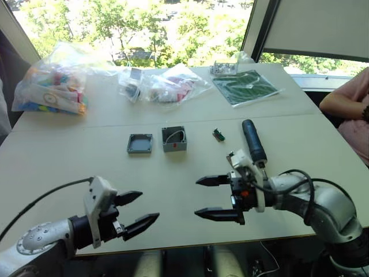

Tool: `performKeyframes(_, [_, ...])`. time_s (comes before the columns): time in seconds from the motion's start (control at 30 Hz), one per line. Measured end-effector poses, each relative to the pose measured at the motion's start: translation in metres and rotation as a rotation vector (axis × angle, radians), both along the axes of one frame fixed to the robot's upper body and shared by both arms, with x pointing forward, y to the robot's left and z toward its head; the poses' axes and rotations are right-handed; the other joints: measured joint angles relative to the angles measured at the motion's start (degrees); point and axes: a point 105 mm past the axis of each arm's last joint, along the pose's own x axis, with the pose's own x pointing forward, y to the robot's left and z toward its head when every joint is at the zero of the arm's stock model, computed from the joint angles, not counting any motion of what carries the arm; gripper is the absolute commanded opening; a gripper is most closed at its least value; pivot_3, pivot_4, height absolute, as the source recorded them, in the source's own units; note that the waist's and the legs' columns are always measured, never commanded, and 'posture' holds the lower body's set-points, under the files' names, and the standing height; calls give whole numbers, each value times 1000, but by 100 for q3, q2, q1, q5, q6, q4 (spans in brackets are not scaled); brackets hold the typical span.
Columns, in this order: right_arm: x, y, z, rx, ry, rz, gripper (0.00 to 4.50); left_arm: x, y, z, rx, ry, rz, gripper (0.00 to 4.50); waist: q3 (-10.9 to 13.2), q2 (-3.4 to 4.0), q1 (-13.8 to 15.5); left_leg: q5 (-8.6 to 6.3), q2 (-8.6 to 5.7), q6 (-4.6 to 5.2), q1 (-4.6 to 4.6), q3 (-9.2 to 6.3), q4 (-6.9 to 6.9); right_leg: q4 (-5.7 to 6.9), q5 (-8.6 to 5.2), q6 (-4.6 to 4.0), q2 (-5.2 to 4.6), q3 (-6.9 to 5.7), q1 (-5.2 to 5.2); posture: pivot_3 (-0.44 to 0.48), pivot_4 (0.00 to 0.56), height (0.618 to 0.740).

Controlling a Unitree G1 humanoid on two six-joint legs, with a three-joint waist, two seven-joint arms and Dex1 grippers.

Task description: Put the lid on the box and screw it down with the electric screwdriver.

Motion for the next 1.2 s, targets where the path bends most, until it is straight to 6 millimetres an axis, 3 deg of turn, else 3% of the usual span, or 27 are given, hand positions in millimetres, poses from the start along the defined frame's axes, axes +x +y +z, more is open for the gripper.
performKeyframes(0.13, [6, 8, 33, 49, -76, -29, 4500, 30, 2, 49, 73, -101, -125, 4410, 1, 1, 19, 1, -1, 0, -7, -13, 1, -3, -1, 0, 4, -10, 0, 0, 150, 740])
performKeyframes(0.23, [9, 14, 21, -74, -115, -55, 4500, 56, -11, 75, 151, -182, -229, 4410, -2, -1, 6, 4, -10, -2, -12, -11, 3, -6, 1, -3, 2, -7, 9, 0, 150, 740])
performKeyframes(0.3, [9, 15, 6, -153, -133, -74, 4500, 75, -22, 79, 229, -210, -303, 4410, -5, -3, 4, 5, -16, -4, -15, -4, 0, -5, 9, -11, 0, 3, 8, 0, 150, 740])
performKeyframes(0.4, [12, 15, -10, -225, -153, -112, 4500, 103, -36, 68, 363, -241, -431, 4410, -5, -6, -25, 5, -17, -4, -22, 7, -7, -9, 9, 6, 0, 11, -7, 0, 150, 740])
performKeyframes(0.63, [17, 19, -21, -218, -188, -233, 4500, 164, -59, 42, 521, -201, -596, 4410, 1, -16, -6, 5, -12, -2, -30, 2, -19, -1, -5, 13, 5, 12, -20, 0, 150, 740])
performKeyframes(0.73, [16, 18, -25, -203, -186, -301, 4500, 180, -63, 33, 561, -167, -626, 4410, 3, -24, -8, 5, -13, -1, -30, 1, -13, 7, -7, 23, 3, 12, -19, 0, 150, 740])
performKeyframes(1.1, [10, 23, -24, -159, -205, -456, 4500, 192, -68, 13, 628, -92, -745, 4410, 7, -30, -14, 5, -13, -1, -32, -9, -9, 16, 3, 37, 3, 9, -20, 0, 150, 740])
performKeyframes(1.2, [8, 23, -24, -144, -195, -481, 4500, 196, -72, 14, 649, -103, -747, 3660, 7, -29, -8, 5, -14, -1, -31, -10, -7, 18, 4, 40, 3, 9, -19, 0, 150, 740])
